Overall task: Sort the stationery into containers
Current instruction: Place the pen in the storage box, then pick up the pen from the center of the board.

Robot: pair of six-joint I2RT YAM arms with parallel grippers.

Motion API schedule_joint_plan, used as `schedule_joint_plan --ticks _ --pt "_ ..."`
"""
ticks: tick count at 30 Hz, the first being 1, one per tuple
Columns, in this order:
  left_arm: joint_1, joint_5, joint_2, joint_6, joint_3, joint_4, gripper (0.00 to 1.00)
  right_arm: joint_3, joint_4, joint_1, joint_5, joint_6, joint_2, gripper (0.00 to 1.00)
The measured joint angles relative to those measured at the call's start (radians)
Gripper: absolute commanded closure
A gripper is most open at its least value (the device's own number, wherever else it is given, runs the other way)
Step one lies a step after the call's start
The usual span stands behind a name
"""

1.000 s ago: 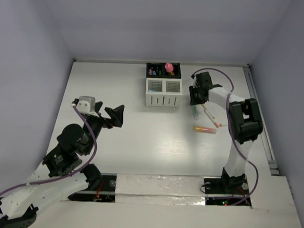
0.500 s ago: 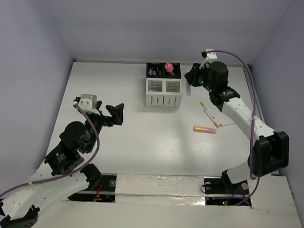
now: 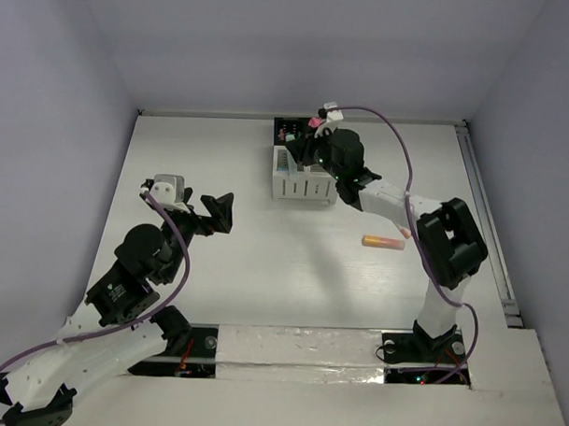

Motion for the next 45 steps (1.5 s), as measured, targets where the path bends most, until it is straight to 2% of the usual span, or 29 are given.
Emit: schedule_joint_plan --ticks 10,16,22,23,26,27,33,38,42,45 --pt "0.002 0.011 0.000 0.000 0.000 0.000 0.02 0.050 0.105 0.000 0.091 -0.007 0.039 0.78" --pt "0.002 0.014 0.000 0.000 0.000 0.000 0.01 0.089 0.124 0.000 0.136 -0.027 0.077 0.74" --pt "0.010 0.019 0.000 0.000 0.000 0.000 0.01 0.060 0.121 0.000 0.138 -0.030 0.101 0.54" --pt "0.012 0.022 0.000 0.000 0.000 0.000 0.01 0.056 0.117 0.000 0.138 -0.029 0.101 0.37" --pt "0.013 0.029 0.000 0.000 0.000 0.000 0.01 0.048 0.116 0.000 0.136 -0.034 0.095 0.14" --pt "0.013 0.030 0.000 0.000 0.000 0.000 0.01 0.040 0.116 0.000 0.136 -0.034 0.088 0.09" --pt "0.013 0.044 0.000 0.000 0.000 0.000 0.01 -0.003 0.059 0.000 0.136 -0.077 -0.011 0.08" --pt "0.013 0.059 -0.002 0.000 0.000 0.000 0.01 -0.091 -0.042 0.000 0.175 -0.153 -0.212 0.14" --pt "0.013 0.079 -0.016 0.000 0.000 0.001 0.01 -0.161 -0.237 -0.001 0.272 -0.206 -0.374 0.24" --pt "0.013 0.097 -0.034 -0.001 0.000 0.003 0.01 -0.166 -0.470 -0.022 0.332 -0.209 -0.424 0.28"
